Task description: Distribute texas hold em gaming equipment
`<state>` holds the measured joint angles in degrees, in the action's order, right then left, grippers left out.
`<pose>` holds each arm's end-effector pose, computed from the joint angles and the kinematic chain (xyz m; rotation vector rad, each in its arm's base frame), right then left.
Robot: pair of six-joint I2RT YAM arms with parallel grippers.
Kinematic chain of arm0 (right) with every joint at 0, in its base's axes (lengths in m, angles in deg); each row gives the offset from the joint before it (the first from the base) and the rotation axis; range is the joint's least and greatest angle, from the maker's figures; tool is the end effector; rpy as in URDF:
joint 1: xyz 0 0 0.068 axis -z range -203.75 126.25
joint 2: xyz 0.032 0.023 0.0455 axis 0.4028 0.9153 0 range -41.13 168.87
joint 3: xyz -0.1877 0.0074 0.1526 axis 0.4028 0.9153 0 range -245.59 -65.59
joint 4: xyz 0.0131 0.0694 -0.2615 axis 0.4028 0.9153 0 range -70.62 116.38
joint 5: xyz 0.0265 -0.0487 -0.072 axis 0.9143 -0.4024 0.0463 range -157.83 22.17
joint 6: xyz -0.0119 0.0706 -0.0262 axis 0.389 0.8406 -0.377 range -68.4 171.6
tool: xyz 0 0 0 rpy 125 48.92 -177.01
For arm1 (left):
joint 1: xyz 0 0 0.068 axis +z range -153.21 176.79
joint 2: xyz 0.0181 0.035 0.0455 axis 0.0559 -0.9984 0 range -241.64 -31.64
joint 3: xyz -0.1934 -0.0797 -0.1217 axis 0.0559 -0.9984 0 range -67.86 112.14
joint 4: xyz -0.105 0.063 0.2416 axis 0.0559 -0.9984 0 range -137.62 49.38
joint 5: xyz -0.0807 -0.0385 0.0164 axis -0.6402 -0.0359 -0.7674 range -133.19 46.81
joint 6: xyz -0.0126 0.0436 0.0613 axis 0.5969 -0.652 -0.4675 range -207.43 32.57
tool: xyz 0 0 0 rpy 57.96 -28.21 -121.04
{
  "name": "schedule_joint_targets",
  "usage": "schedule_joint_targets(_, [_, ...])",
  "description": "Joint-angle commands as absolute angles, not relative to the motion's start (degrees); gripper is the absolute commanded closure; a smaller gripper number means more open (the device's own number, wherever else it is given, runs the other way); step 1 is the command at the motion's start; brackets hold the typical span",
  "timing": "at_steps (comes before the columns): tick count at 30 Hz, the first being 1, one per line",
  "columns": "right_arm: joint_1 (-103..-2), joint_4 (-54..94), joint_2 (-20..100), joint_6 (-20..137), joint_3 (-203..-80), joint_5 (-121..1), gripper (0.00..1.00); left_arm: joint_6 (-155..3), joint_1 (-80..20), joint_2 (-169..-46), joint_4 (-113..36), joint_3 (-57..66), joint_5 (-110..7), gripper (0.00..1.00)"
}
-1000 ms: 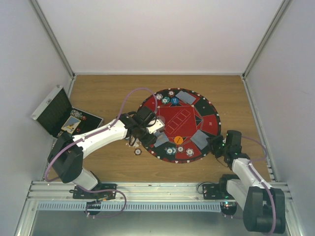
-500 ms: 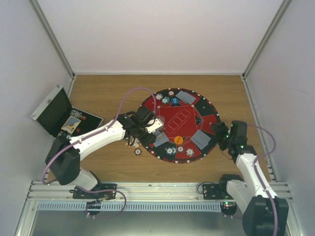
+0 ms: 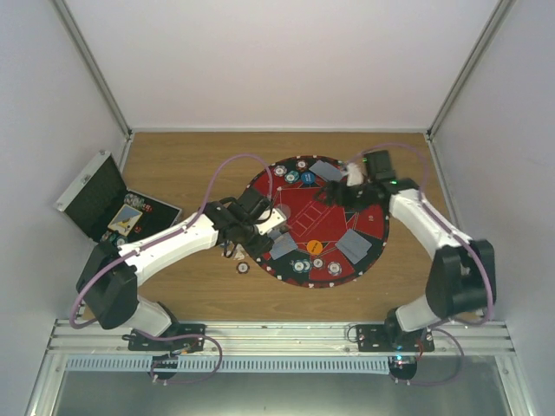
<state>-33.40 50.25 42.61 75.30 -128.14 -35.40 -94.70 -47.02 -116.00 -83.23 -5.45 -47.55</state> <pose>0.3226 0.0900 0.2065 0.0580 2.5190 0.9456 0.2244 -0.2220 0.1798 1.1978 2.4521 -0.2919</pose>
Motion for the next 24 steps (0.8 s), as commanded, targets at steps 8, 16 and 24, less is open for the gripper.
schedule_joint_targets(8, [-47.5,57.67,55.68,67.07,-132.6,-13.47,0.11,-95.52,-47.5,-113.37,-81.1,-6.4,-46.77,0.46])
schedule_joint_targets(16, [-49.19,61.76,61.83,62.75,-137.45,-8.98,0.12,-95.44,-47.59,-113.38,-81.12,-6.45,-47.23,0.46])
schedule_joint_targets(24, [-51.5,65.56,67.53,59.89,-142.23,-9.71,0.15,-95.77,-47.59,-113.51,-81.15,-6.58,-47.59,0.45])
